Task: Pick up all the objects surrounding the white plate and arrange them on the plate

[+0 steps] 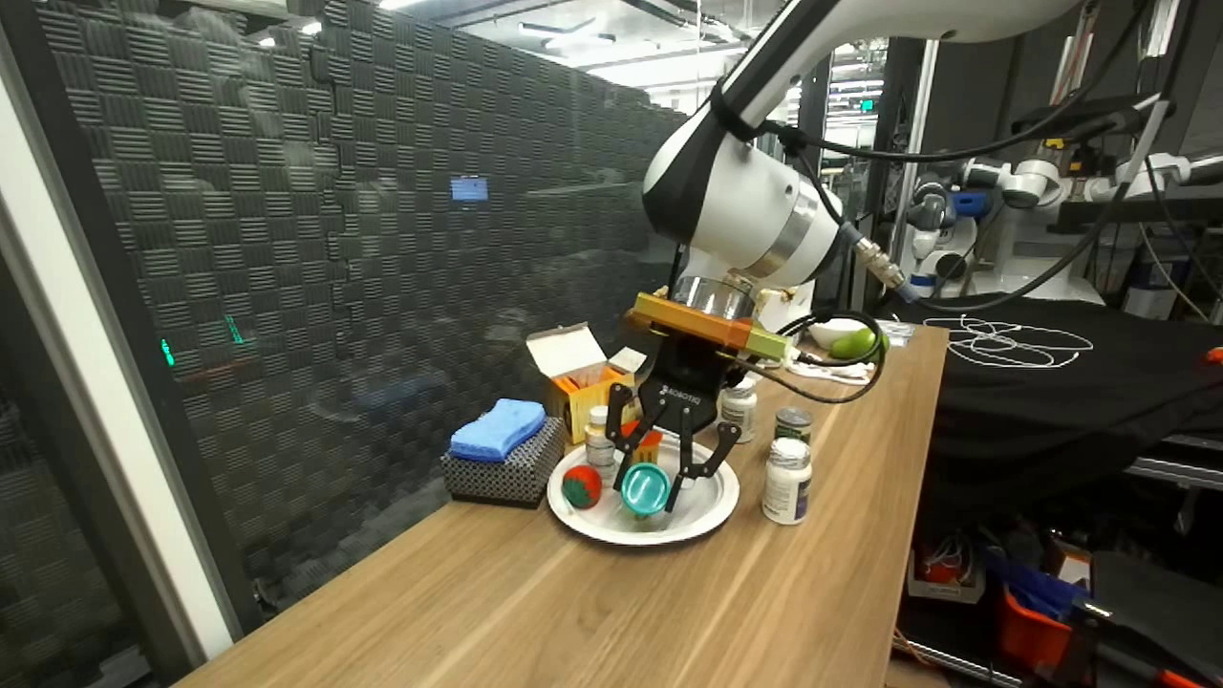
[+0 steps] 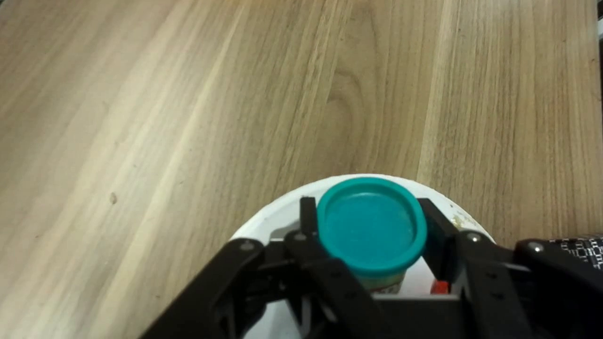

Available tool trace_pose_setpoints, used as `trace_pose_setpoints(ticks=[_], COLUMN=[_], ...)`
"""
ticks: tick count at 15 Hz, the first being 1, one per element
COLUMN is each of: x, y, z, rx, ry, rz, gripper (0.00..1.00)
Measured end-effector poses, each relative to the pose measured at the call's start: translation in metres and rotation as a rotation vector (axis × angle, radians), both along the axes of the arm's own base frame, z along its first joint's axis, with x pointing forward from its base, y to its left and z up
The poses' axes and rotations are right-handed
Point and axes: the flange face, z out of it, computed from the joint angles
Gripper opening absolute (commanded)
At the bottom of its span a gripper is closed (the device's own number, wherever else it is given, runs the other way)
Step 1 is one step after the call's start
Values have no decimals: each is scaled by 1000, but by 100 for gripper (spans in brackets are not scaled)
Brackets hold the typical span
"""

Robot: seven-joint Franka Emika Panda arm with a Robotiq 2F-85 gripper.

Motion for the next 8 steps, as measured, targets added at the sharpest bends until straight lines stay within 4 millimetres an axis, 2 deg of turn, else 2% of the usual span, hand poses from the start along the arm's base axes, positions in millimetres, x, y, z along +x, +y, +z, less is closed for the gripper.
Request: trace_pose_setpoints(ticks=[2,8], x=[1,2], y=[0,2], z=[0,1], rx=[-3,-9], ry=[-5,-16], rz=[-1,5], gripper=[99,100])
